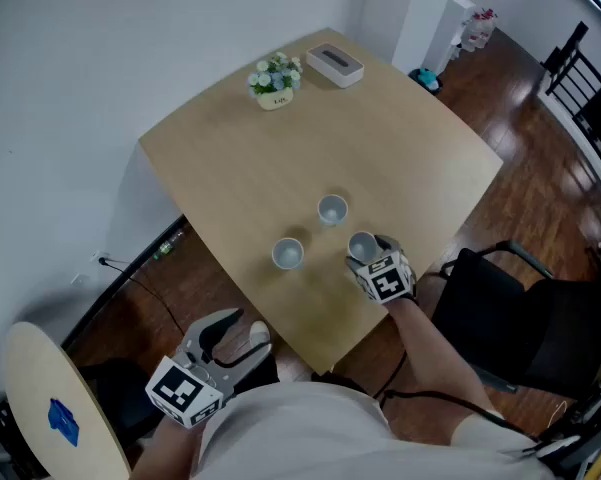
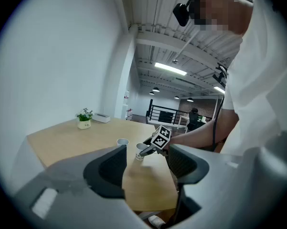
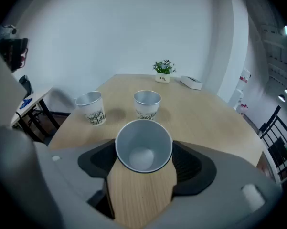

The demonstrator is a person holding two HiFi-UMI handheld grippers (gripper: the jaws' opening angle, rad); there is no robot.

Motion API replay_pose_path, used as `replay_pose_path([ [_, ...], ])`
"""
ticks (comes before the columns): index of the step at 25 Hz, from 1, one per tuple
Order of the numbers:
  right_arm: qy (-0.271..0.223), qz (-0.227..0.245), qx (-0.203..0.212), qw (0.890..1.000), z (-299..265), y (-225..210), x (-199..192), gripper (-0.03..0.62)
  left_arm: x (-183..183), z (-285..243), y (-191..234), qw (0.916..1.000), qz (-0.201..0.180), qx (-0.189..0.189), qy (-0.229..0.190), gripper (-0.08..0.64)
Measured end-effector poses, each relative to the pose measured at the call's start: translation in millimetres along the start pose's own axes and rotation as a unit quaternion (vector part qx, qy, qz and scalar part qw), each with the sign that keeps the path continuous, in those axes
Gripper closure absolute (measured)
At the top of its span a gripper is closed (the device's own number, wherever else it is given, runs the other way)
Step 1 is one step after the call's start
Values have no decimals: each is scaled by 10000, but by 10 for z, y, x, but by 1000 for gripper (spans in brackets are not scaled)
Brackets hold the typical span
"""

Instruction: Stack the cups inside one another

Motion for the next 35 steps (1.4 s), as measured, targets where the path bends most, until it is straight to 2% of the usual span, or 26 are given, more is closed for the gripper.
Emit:
replay_pose_path([
  [5,-244,-130,-67,9996,250,-22,310,230,125,-29,384,9997,-97,-205,65,268],
  [10,-757,-196,-303,9965,528,-77,921,230,206,-113,634,9976,-191,-668,27,268],
  [16,-1078,-304,-523,9923,426,-101,1376,230,284,-88,838,9948,-277,-979,2,268],
  [22,-989,-393,-632,9923,50,-204,1476,230,211,84,1104,9957,-175,-906,112,268],
  [27,-834,-486,-679,9930,-236,-238,1404,227,129,190,1280,9966,-72,-801,182,268],
  [35,-721,-460,-740,9936,-244,-90,1378,212,152,155,1427,9953,-88,-956,120,268],
])
Point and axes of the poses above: the fingertips, and each gripper's own axes: z backward along the fingers, y to its left, x out of its top, the point moved 2 cm from there along z, backward along the fingers, and after that the axes turned 5 degrees about z, right-handed, at the moved point
